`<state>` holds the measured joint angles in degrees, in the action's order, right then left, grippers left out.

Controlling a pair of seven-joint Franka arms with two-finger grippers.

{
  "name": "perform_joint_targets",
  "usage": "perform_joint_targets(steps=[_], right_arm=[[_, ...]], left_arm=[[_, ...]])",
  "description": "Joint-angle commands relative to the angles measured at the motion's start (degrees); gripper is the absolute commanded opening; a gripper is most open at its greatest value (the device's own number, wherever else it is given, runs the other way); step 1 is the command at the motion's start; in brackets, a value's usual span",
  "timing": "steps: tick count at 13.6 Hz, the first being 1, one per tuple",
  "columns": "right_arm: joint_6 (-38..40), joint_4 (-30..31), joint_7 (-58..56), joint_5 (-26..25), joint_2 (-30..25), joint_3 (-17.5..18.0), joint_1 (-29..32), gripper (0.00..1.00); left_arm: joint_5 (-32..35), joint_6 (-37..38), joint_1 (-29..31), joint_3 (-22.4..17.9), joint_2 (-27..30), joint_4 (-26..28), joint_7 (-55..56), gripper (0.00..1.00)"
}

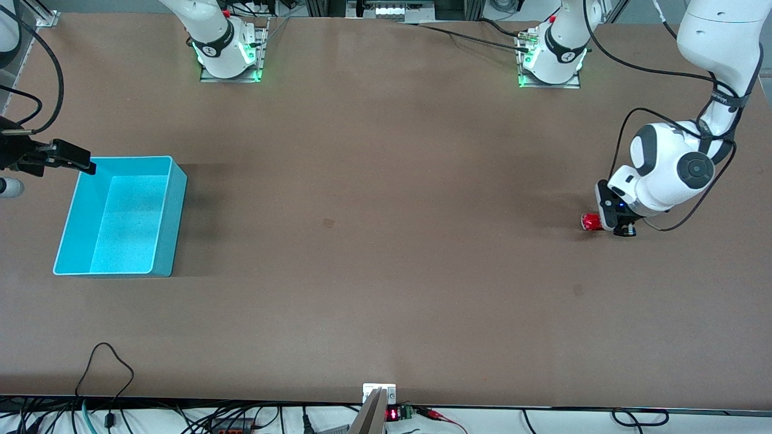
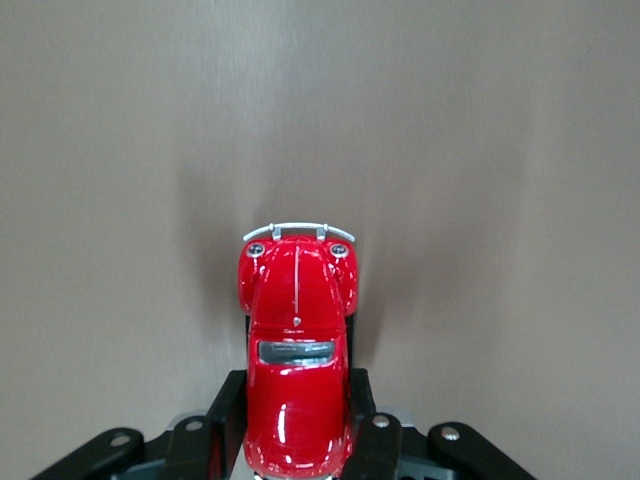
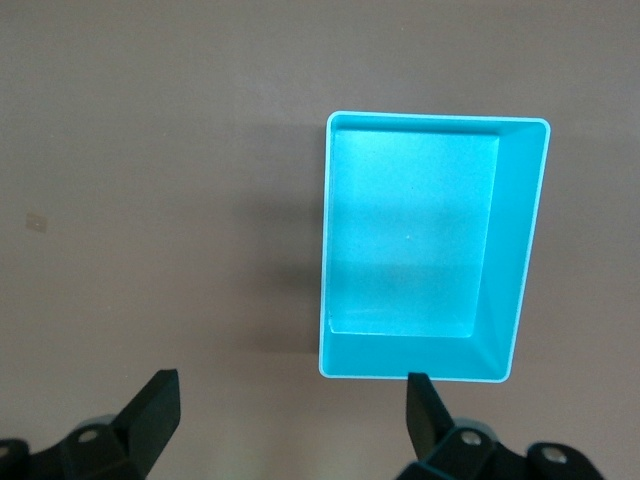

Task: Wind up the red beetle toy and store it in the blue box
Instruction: 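Press the car down and drag it backward with the left gripper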

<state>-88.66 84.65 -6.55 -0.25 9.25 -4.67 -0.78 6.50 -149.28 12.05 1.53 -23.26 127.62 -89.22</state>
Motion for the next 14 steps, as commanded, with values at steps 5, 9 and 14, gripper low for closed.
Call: perform_joint_targets(steps=[5,9,14], right_arm=[[0.77,-0.36,0.39,0.77,-0.10,0.27,0.60,1.00],[0.68,-0.36,0.39,0.77,-0.10,0.27,0.51,1.00],[0.77,-0.36,0.39,0.77,-0.10,0.27,0.52,1.00]], left_arm=[[0.80,-0.04,7.71,-0.65,-3.11,-1.41,-11.41,0.26],[0.97,0.48,9.40,-0.39,-2.59,-2.64,-14.31,0.61],[0.10,18.91,6.59,2.95,7.24,-6.85,-11.07,1.00]])
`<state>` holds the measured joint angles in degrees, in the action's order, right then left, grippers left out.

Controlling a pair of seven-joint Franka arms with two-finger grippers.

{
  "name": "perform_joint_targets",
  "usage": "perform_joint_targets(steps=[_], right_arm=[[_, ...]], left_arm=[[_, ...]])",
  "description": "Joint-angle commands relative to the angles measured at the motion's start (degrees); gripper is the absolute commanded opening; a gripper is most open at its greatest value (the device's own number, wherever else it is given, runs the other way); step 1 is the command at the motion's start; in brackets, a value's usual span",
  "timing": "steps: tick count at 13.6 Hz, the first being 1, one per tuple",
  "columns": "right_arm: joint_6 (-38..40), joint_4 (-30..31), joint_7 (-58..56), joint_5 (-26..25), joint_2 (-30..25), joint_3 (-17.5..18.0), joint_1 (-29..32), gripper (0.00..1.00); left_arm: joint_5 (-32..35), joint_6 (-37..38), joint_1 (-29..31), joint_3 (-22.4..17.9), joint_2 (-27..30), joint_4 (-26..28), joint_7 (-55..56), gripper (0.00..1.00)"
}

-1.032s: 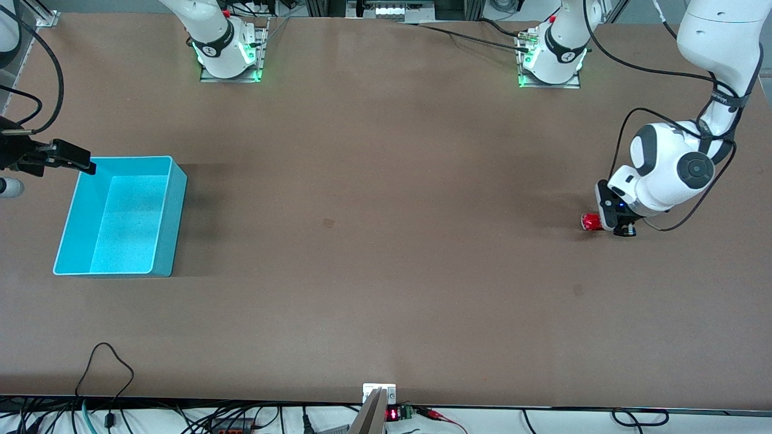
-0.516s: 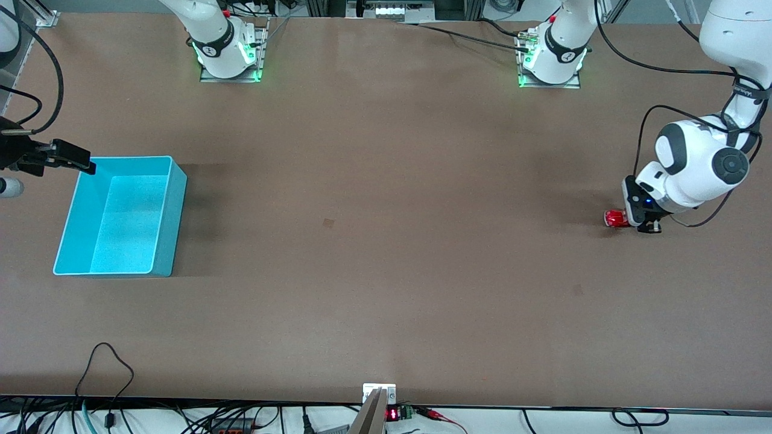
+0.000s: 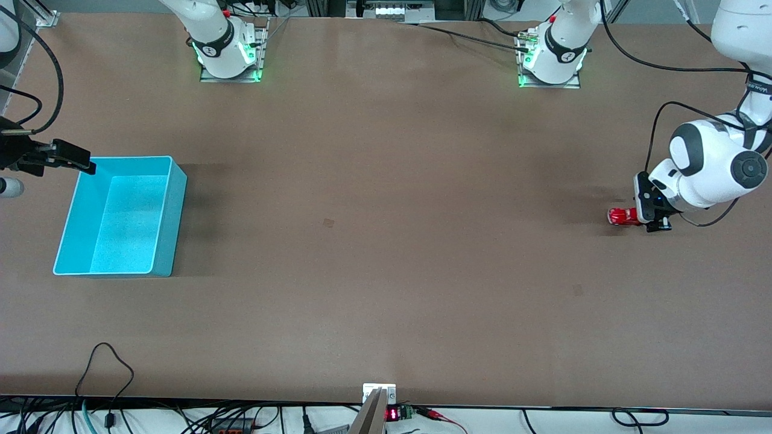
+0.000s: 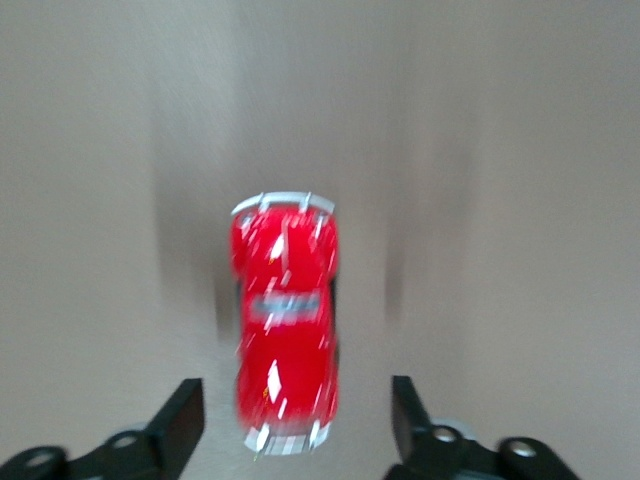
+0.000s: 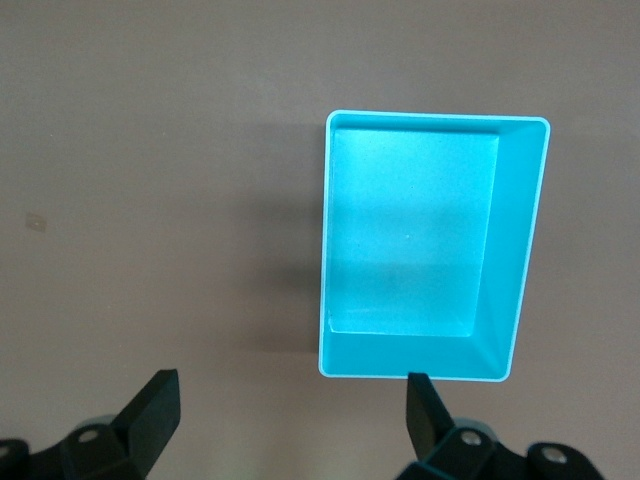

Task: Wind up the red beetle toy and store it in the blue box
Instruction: 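Open the left gripper to release the car toward the cyan box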

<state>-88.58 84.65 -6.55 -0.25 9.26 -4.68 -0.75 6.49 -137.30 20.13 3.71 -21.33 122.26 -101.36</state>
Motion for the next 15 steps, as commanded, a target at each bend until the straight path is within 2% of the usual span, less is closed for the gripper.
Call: perform_joint_targets(steps=[1,5,9,12,15], right_arm=[[0.69,-0.36,0.39,0.77,-0.12,0.28,0.57,1.00],[0.69,-0.36,0.39,0.77,-0.12,0.28,0.57,1.00],[-0.10,-0.45,0.39,0.77,0.32,0.28,0.05,1.00],[-0.01,-0.45,0.39,1.30,0.67,0.54,-0.05,1.00],[0.25,-0.45,0.31,1.21,2.08,0.54,0.39,1.00]], left_arm=[[0.10,9.30,-2.46,1.38,6.99,-2.45,0.90,1.00],[-0.16,11.97,-7.91,2.09,11.74,-3.17,1.17,1.00],[-7.97,13.72,-11.69,2.26,11.05,-7.37,5.09,1.00],[-8.60,13.72,-13.63,2.26,10.61,-10.11,20.88,1.00],[-8.60,13.72,-13.80,2.26,10.61,-12.38,44.43,1.00]])
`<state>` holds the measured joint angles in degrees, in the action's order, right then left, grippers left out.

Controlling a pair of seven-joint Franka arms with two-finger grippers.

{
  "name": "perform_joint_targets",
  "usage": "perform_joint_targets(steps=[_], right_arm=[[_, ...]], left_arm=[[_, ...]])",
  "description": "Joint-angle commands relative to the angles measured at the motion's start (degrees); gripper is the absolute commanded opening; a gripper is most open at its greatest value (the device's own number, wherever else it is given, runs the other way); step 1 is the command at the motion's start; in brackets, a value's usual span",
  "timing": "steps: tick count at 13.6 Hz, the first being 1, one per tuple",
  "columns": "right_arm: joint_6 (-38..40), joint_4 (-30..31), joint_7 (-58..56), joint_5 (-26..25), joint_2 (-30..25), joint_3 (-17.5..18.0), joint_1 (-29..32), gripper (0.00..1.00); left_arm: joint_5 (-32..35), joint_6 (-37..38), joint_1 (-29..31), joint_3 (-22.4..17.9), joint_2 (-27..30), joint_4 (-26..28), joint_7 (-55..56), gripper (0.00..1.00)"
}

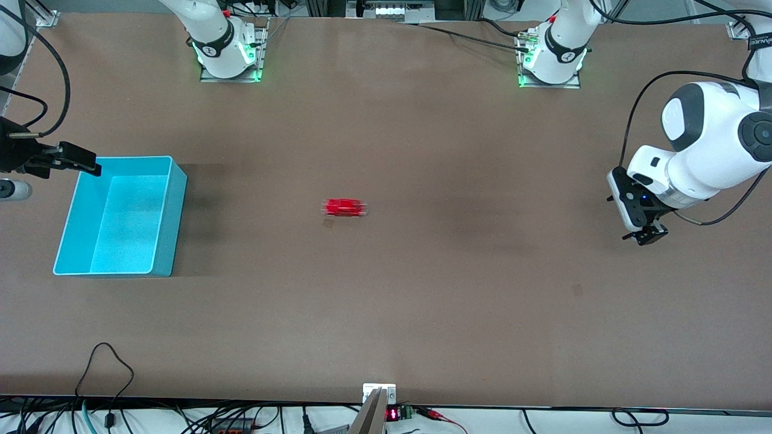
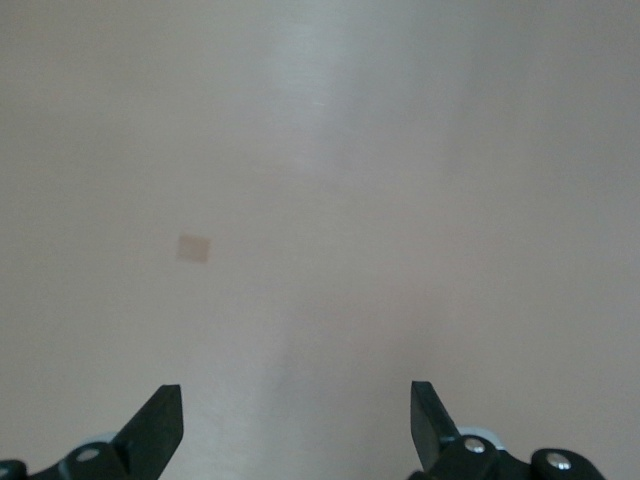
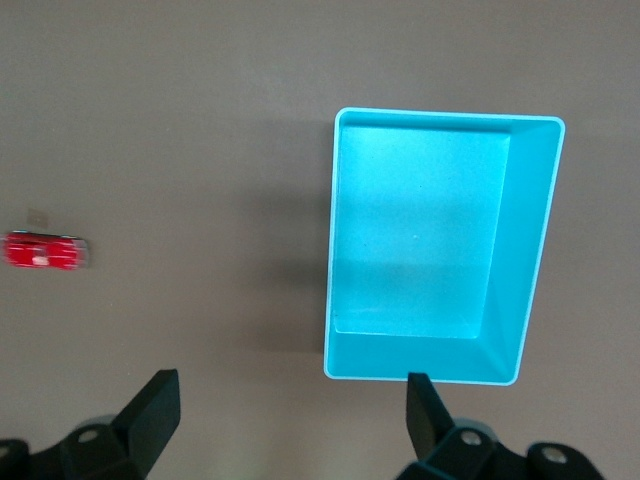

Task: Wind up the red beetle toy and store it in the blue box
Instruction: 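Open the left gripper to release the car toward the cyan box, then move the right gripper toward the red car beside the box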

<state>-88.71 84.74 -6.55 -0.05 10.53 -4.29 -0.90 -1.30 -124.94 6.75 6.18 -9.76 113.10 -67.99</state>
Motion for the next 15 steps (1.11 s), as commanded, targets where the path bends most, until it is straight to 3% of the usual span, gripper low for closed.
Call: perform_joint_targets(steps=[1,4,8,11,15], right_arm=[[0.21,-0.54,0.04,1.01,1.15,0.16,0.63,1.00],[0.47,-0.54,-0.92,0.84,2.30,0.16,0.63,1.00],[0.65,-0.54,-1.19,0.66,4.49,0.16,0.19,1.00],[1.17,-0.45,-0.92,1.19,5.90,0.34,-1.03,1.00],[2.15,3.66,-0.84,4.09,6.87,0.34,-3.59,1.00]], left_arm=[[-0.89,1.02,-1.29,-0.29,-0.96,-3.94,18.17,1.00],[-0.54,1.97,-1.74,-0.29,-0.88,-8.67,39.27,1.00],[-0.63,14.51,-1.91,-1.61,-0.96,-18.85,60.75,1.00],[-0.72,23.32,-5.15,-5.64,-0.35,-25.55,69.21,1.00],[-0.63,27.81,-7.71,-7.06,3.78,-26.09,69.66,1.00]])
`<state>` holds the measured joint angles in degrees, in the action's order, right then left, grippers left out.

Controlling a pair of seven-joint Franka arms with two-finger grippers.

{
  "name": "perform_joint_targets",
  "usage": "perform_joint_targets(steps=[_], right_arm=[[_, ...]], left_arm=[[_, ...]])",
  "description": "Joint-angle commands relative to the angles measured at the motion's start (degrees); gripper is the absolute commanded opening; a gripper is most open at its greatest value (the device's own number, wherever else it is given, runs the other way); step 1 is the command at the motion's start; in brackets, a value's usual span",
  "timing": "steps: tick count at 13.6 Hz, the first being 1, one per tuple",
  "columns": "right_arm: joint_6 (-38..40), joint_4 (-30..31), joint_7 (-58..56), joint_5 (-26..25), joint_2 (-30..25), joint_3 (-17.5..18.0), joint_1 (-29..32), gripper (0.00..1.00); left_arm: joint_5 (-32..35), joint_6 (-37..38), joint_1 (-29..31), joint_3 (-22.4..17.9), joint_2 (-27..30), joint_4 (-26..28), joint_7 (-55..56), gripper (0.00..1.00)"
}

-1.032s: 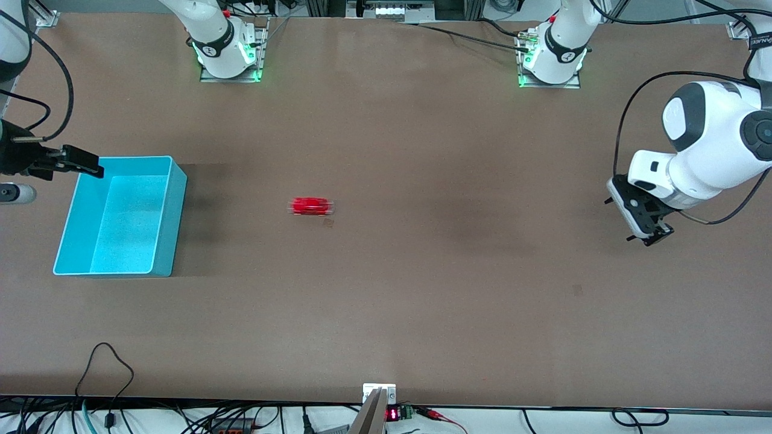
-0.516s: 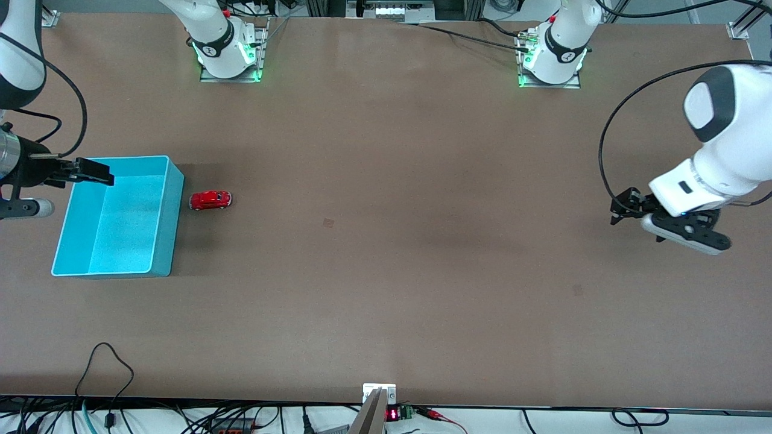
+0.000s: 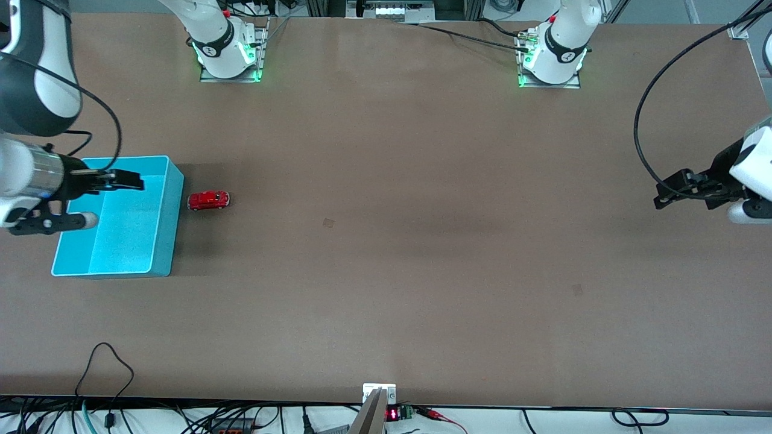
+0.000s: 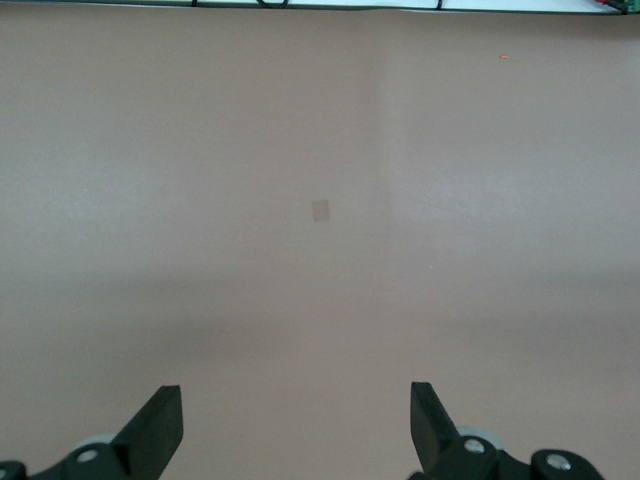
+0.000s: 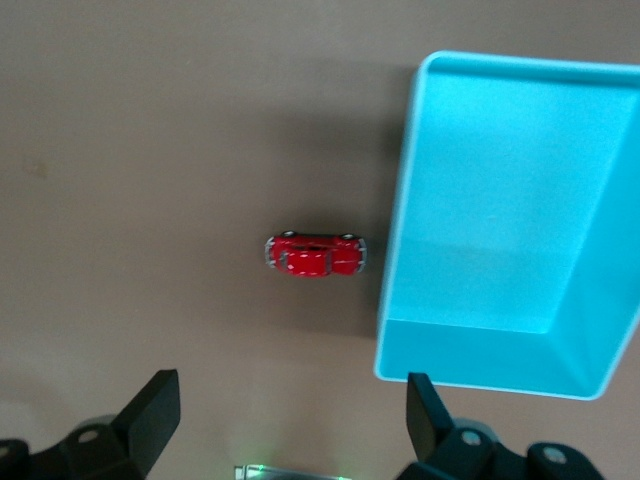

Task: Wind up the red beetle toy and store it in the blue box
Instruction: 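Move the right gripper toward the red car beside the box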

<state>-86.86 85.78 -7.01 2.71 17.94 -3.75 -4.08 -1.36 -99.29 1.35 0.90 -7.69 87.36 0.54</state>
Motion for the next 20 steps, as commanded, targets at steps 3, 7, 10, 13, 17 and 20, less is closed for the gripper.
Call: perform_joint_targets(steps=[3,7,10,13,17,20], right_arm=[[-3.65,10.52,-1.24,1.33,-2.99,-0.30,-0.14,1.00],[-15.15,24.58,-9.49,1.25,-8.00,-0.21,-0.75,1.00],[-29.01,40.11,-23.24,1.07,-13.27,1.98,-0.49,1.00],[-39.07,46.58,-43.89,0.55,-13.12,2.51,-0.32,1.00],[-48.19,49.73,-66.16,0.37,-9.60,2.69,2.67,1.00],[-59.80,54.22,-71.81,0.02,-6.97,2.95,2.67,1.00]], left_arm=[[-0.57,3.23,-1.61,-1.17,3.29,1.40,1.22,1.00],[-0.48,2.44,-0.91,-1.34,8.83,8.35,1.22,1.00],[-0.48,2.00,-0.29,-1.34,8.92,8.01,1.22,1.00],[-0.39,2.17,-0.47,-1.17,8.05,6.61,1.22,1.00],[-0.48,3.40,-0.47,-1.25,7.26,4.58,1.40,1.00],[0.22,6.66,-0.82,-1.16,6.64,4.49,1.13,1.00]])
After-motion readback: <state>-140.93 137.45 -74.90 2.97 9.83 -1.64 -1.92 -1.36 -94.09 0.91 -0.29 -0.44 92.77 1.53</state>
